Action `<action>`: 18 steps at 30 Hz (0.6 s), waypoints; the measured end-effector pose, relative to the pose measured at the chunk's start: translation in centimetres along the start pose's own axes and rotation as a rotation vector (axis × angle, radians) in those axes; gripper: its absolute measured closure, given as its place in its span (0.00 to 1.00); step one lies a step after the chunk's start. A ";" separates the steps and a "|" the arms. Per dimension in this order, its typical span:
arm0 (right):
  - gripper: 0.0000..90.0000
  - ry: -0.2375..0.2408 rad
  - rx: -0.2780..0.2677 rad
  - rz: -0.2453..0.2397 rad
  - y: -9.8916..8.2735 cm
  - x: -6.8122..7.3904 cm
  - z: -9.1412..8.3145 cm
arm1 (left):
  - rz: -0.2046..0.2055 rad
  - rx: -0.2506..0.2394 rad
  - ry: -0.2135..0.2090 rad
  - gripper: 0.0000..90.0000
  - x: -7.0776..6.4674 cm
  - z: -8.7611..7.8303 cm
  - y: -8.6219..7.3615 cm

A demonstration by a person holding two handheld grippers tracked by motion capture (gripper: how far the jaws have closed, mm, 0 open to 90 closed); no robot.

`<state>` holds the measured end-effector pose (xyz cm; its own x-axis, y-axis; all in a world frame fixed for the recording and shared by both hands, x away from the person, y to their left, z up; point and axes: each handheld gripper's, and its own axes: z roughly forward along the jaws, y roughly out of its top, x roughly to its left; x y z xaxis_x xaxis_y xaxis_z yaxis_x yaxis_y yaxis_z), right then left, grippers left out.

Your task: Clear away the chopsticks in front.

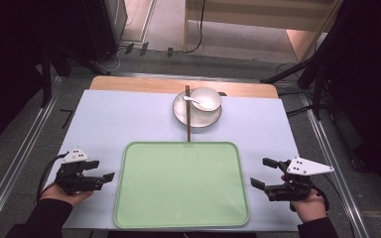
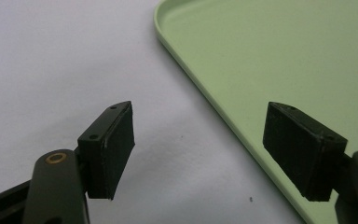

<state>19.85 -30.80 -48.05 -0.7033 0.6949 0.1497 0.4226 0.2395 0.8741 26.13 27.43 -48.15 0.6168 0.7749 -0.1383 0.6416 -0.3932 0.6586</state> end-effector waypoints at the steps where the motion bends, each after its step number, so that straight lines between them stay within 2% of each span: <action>1: 0.18 0.000 0.000 -0.001 0.0 0.0 0.0 | 0.002 0.000 0.006 0.28 0.0 0.0 0.0; 3: 0.18 0.002 0.001 -0.002 0.0 0.0 0.0 | 0.023 0.007 0.036 0.29 -0.2 0.1 0.0; 8: 0.18 0.001 -0.001 -0.002 0.0 0.1 -0.1 | 0.014 -0.015 0.010 0.38 -0.1 -0.2 0.0; 14: 0.18 0.002 0.003 -0.006 0.0 0.1 0.0 | -0.032 -0.052 -0.007 0.47 0.0 -0.7 0.0; 18: 0.18 0.003 0.002 -0.005 0.0 0.1 0.0 | -0.048 -0.070 -0.009 0.51 0.1 -1.0 0.1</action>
<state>19.80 -30.75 -48.00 -0.7071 0.6916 0.1469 0.4205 0.2443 0.8738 25.76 27.96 -47.38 0.5907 0.7871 -0.1776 0.6375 -0.3202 0.7008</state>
